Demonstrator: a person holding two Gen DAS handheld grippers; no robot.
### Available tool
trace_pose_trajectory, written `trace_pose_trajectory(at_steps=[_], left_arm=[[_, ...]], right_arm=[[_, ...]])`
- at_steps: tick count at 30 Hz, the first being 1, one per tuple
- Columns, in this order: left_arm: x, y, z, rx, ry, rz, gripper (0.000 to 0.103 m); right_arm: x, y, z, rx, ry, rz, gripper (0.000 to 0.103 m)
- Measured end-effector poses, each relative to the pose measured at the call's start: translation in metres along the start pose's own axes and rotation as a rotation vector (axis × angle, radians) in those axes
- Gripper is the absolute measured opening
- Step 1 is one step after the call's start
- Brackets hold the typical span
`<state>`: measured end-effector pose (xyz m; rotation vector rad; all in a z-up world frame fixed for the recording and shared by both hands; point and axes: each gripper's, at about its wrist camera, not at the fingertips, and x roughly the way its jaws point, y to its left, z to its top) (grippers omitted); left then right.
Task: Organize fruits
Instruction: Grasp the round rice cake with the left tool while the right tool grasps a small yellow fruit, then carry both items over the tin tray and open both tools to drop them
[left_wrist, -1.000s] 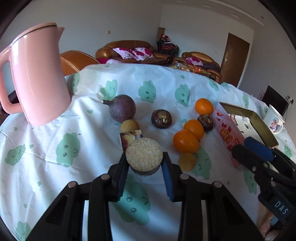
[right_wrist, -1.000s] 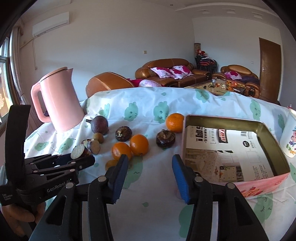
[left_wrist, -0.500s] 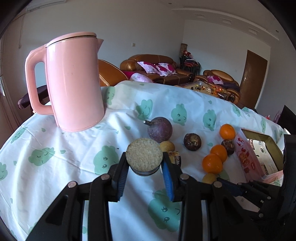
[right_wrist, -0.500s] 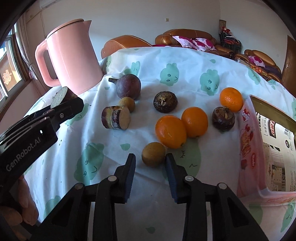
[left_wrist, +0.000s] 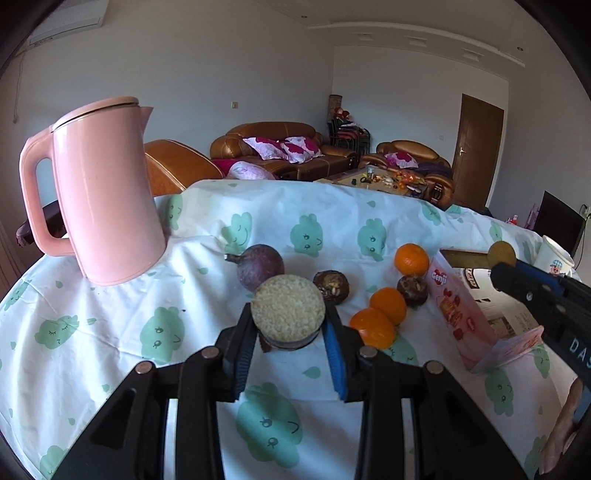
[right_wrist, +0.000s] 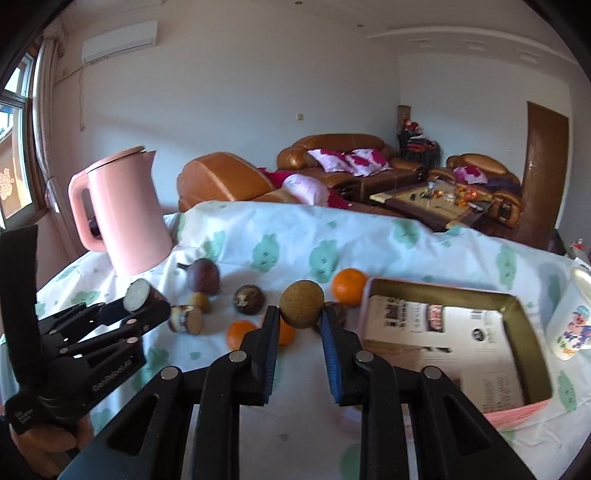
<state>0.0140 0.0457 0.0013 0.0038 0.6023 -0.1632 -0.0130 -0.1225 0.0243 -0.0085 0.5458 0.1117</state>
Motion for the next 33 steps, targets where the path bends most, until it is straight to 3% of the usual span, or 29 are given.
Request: trace_pose_trajectory(at_steps=[5,9,15,22,33], left_arm=[[0.005,-0.046,0.008,0.056,0.010,-0.095,0.037],[0.013,-0.089,0.017,0.093,0.029,-0.175,0.037],[0.030,-0.156,0.022,0.179,0.082,-0.244,0.037],[0.059,-0.202,0.011,0.224,0.180,-0.256,0.037],[0.058,-0.205,0.002,0.258,0.151,-0.229,0.040]], right_arm=[[-0.005,-0.064,-0.007,0.032,0.007,-0.128,0.024],[-0.002,-0.109,-0.013,0.100,0.049,-0.155,0.024],[-0.003,-0.143,-0.018,0.128,0.077,-0.150,0.024],[0.007,-0.154,-0.025,0.148,0.134,-0.156,0.025],[0.016,-0.158,-0.034,0.227,0.166,-0.102,0.027]])
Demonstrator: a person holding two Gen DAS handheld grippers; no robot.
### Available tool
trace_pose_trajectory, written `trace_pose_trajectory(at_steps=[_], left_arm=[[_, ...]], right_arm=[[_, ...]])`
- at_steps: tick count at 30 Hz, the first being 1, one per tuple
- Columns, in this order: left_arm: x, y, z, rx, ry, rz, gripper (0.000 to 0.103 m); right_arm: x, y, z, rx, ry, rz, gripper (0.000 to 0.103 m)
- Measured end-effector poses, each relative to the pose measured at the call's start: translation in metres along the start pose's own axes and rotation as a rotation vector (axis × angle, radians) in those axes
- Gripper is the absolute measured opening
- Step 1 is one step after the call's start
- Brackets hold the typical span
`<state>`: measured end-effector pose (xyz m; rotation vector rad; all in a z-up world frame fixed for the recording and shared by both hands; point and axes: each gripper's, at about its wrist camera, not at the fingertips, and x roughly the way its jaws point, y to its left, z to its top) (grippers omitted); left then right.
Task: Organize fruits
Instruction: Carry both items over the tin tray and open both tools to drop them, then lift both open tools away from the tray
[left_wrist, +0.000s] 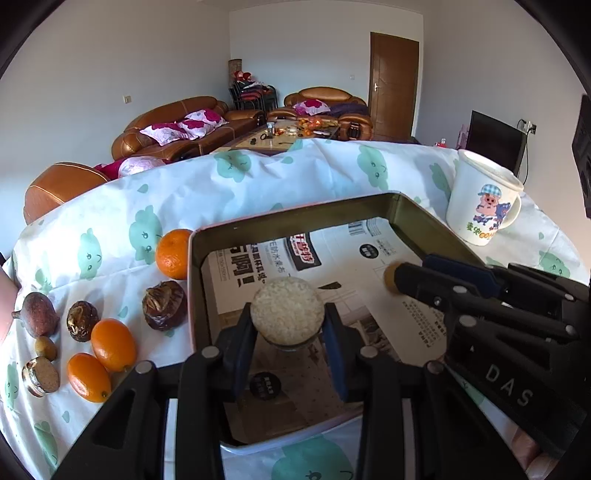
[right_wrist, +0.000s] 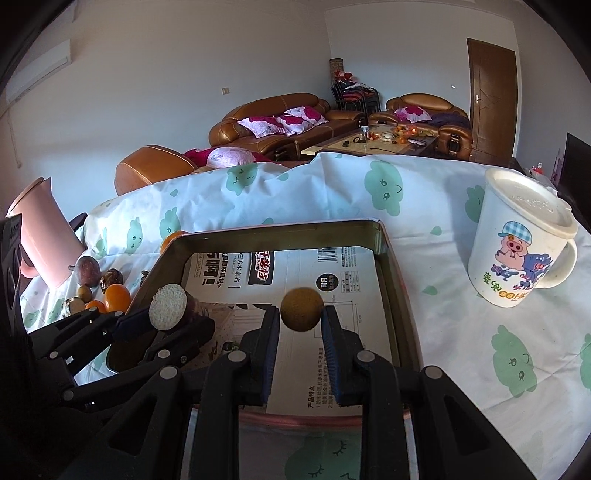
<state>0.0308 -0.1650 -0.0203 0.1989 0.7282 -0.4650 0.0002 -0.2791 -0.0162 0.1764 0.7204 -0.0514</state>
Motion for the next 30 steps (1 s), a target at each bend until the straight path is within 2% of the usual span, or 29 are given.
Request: trace_pose_trajectory(at_steps=[2,3,4,5,6,8,9,11,13,18,25,30], left_arm=[[-0.002,0.000,0.000,0.005,-0.018,0.007,0.051],[-0.004,-0.001,0.000,0.008,-0.029,0.010,0.056],[-0.007,-0.001,0.000,0.009,-0.044,0.016,0.069],[-0.011,-0.001,0.000,0.009,-0.063,0.024,0.080],[-0.016,-0.001,0.001,0.012,-0.086,0.030,0.084],[-0.027,-0.002,0.001,0.024,-0.135,0.038,0.101],[-0.033,-0.002,0.002,0.026,-0.161,0.048,0.103],[-0.040,-0.001,0.002,0.031,-0.200,0.059,0.103],[-0.045,0.003,0.003,0.038,-0.206,0.059,0.103],[-0.050,0.026,-0.002,0.006,-0.198,0.102,0.103],[-0.056,0.075,-0.014,-0.059,-0.171,0.199,0.103],[-0.061,0.125,-0.027,-0.141,-0.132,0.276,0.103]], right_arm=[[0.001,-0.002,0.000,0.021,0.001,0.010,0.033],[0.000,-0.003,0.000,0.028,-0.004,0.016,0.041],[-0.002,-0.003,0.000,0.033,-0.015,0.019,0.051],[-0.005,-0.003,0.000,0.041,-0.032,0.022,0.056],[-0.009,-0.004,0.001,0.048,-0.054,0.027,0.063],[-0.018,-0.005,0.002,0.057,-0.109,0.021,0.066],[-0.022,-0.006,0.002,0.061,-0.137,0.008,0.067],[-0.029,-0.009,0.003,0.070,-0.186,-0.024,0.067],[-0.032,-0.012,0.003,0.073,-0.217,-0.058,0.067],[-0.030,-0.011,0.001,0.060,-0.230,-0.094,0.067],[-0.037,-0.003,-0.003,0.019,-0.275,-0.152,0.067],[-0.044,0.005,-0.006,0.003,-0.305,-0.173,0.067]])
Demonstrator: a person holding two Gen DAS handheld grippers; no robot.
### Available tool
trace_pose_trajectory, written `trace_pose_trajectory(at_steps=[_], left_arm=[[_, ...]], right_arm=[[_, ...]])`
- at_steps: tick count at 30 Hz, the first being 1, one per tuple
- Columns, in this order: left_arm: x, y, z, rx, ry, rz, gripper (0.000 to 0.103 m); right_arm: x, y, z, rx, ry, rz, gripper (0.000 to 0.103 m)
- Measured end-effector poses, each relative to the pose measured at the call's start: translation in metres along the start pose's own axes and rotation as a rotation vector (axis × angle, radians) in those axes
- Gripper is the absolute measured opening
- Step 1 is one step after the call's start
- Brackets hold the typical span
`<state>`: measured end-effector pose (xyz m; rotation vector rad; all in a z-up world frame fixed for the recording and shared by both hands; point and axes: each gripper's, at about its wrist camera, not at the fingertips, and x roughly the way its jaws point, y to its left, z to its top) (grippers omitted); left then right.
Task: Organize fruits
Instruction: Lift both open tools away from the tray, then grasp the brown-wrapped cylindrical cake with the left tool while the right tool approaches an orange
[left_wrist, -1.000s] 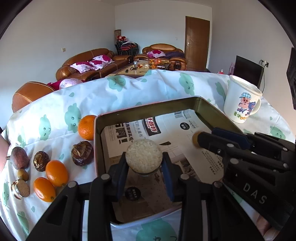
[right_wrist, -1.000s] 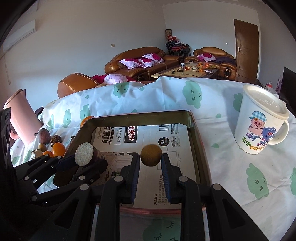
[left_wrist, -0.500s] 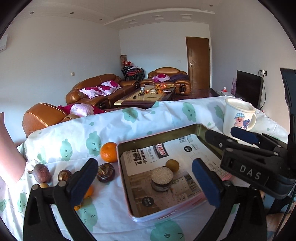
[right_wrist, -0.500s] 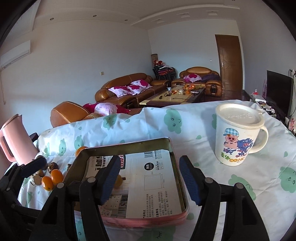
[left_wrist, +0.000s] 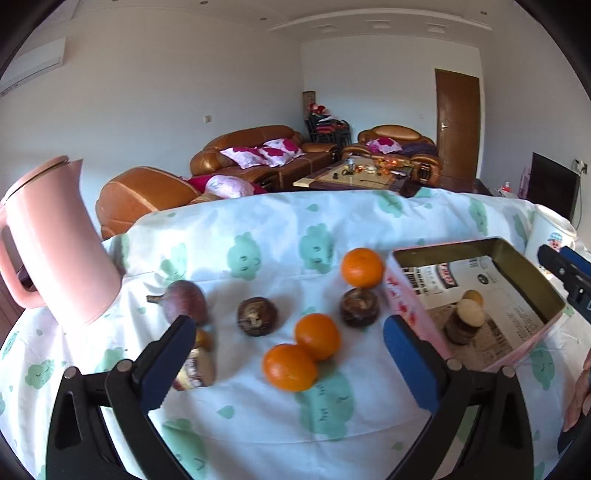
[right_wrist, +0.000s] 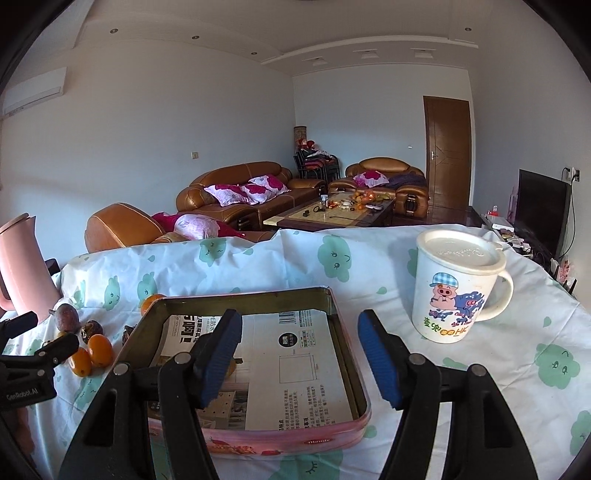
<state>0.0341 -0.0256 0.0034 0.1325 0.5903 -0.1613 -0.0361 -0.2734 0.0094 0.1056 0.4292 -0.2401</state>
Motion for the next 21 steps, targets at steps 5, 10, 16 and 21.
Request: trace_pose_trajectory(at_steps=[5,10,16,21], left_arm=[[0.018,0.052,-0.007,-0.105,0.090,0.071,0.103],[0.037,0.081,-0.018,-0.172,0.190,0.059,0.091],[0.047,0.083,-0.029,-0.193,0.263,0.029,0.074],[0.051,0.091,-0.031,-0.219,0.286,0.000,0.054]], right_arm=[[-0.010,0.017,-0.002,-0.033,-0.024,0.011,0.067],[-0.025,0.047,-0.006,-0.064,-0.040,0.060,0.067],[-0.038,0.097,-0.011,-0.086,-0.014,0.187,0.067],[-0.039,0.146,-0.018,-0.146,0.027,0.281,0.067]])
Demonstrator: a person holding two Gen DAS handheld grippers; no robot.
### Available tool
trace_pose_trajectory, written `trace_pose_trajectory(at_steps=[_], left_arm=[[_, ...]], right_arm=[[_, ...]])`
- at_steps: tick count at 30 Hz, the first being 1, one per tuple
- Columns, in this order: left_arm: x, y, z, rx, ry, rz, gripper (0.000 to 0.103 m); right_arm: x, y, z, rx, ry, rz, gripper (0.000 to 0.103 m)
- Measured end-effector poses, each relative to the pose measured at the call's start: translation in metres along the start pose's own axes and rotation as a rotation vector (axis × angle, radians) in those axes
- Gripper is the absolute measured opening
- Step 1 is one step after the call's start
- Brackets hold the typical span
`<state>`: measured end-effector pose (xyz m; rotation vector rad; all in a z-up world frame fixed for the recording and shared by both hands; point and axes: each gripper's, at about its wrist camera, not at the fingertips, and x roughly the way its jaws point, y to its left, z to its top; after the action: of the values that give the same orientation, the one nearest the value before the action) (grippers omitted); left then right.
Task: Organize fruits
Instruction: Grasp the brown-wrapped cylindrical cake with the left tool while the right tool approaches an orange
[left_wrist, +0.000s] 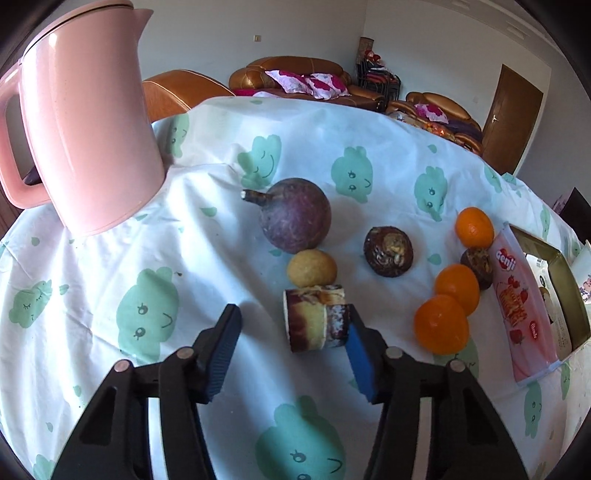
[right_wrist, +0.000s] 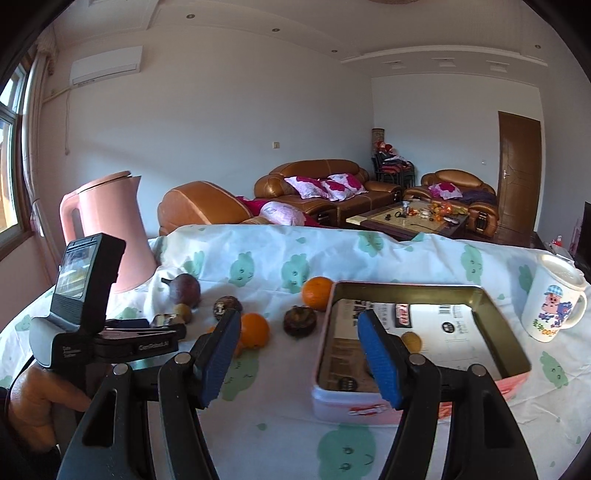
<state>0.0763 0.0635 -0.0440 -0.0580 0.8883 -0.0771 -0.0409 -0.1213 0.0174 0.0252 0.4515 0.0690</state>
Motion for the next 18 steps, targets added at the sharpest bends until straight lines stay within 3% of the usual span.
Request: trace_pose_trajectory(at_steps=[2,4,7,18], left_arm=[[-0.002,0.003,0.001,0.007,-0.002,-0.025,0.038],[-0.004,0.006,0.004,0.000,0.001,-0.051,0.034],[-0.011,0.014,0.007,-0.023,-0.012,-0.061,0.033],[-0.042,0.053,0.017,-0.113,-0.147,0.039,0.033]], right_arm=[[0.012,0.014,-0.001,-0.007,0.042,0.020,0.067],[0.025,0.024,-0.003,0.001,0.098,0.038,0.067],[0.045,0.036,-0.007,0.025,0.181,0.063,0.067],[0.108,0.058,-0.016,0.098,0.384,0.093,0.067]])
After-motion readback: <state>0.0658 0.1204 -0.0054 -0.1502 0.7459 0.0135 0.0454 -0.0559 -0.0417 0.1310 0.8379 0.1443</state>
